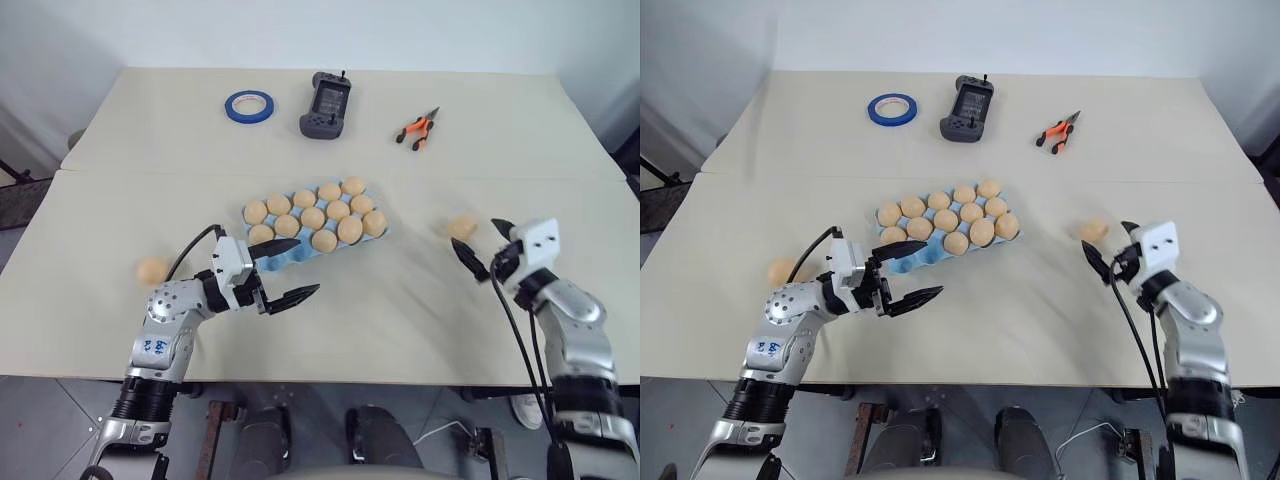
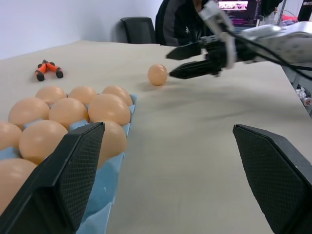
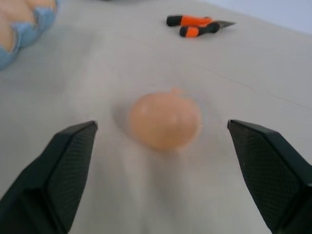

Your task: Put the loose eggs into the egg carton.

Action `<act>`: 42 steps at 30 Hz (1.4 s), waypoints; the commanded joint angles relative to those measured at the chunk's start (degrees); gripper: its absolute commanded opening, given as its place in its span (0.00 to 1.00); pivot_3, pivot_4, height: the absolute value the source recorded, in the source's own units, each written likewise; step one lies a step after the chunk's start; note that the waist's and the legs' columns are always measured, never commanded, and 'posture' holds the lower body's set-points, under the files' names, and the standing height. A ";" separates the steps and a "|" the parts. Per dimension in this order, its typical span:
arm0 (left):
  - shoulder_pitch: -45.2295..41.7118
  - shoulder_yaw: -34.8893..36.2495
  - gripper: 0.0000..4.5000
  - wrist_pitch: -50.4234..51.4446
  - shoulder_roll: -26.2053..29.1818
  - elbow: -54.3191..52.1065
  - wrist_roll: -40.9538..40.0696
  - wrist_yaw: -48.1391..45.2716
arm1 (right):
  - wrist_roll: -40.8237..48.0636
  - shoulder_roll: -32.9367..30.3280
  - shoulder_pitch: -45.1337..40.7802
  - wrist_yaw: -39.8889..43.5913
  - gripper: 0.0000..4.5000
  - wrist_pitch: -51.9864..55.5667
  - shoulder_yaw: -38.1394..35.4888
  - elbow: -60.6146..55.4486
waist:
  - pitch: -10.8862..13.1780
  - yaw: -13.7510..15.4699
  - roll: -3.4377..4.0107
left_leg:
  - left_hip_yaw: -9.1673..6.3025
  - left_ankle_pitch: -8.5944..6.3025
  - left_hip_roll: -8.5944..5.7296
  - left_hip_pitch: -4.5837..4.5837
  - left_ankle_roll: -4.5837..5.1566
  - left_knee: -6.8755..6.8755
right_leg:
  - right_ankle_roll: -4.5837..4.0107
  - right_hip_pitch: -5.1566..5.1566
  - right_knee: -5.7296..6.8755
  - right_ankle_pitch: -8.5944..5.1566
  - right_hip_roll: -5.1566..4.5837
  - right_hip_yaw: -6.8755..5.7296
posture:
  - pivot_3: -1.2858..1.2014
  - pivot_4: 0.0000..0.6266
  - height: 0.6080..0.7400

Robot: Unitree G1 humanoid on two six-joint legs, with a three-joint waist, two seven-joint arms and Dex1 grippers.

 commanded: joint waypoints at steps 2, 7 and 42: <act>0.70 0.69 1.00 -0.01 0.06 -2.92 -0.89 0.58 | -2.86 -1.46 -8.51 -0.37 0.99 -2.04 1.94 11.93 | 0.00 0.12 0.00 | 0.01 0.00 0.00 -0.14 0.00 0.00 | 0.01 -0.15 0.01 0.00 0.00 0.00 | 0.52 0.24 1.00; 1.82 1.51 1.00 0.03 0.37 -4.18 -1.04 1.67 | -3.72 -1.19 -13.79 1.89 0.91 -4.40 3.70 20.05 | 0.00 0.15 0.00 | 0.00 0.05 0.00 -0.24 -0.08 0.01 | 0.03 -0.22 0.00 0.02 -0.02 -0.06 | 0.52 0.24 1.00; 25.55 17.85 1.00 -0.96 3.04 -15.02 -3.75 13.16 | -4.19 23.01 -20.06 8.61 0.99 14.89 32.45 -11.51 | 0.02 -1.47 0.02 | -0.08 -0.07 0.12 -1.08 -0.14 -0.12 | -0.12 -1.38 0.32 0.09 -0.13 -0.34 | 0.52 0.24 1.00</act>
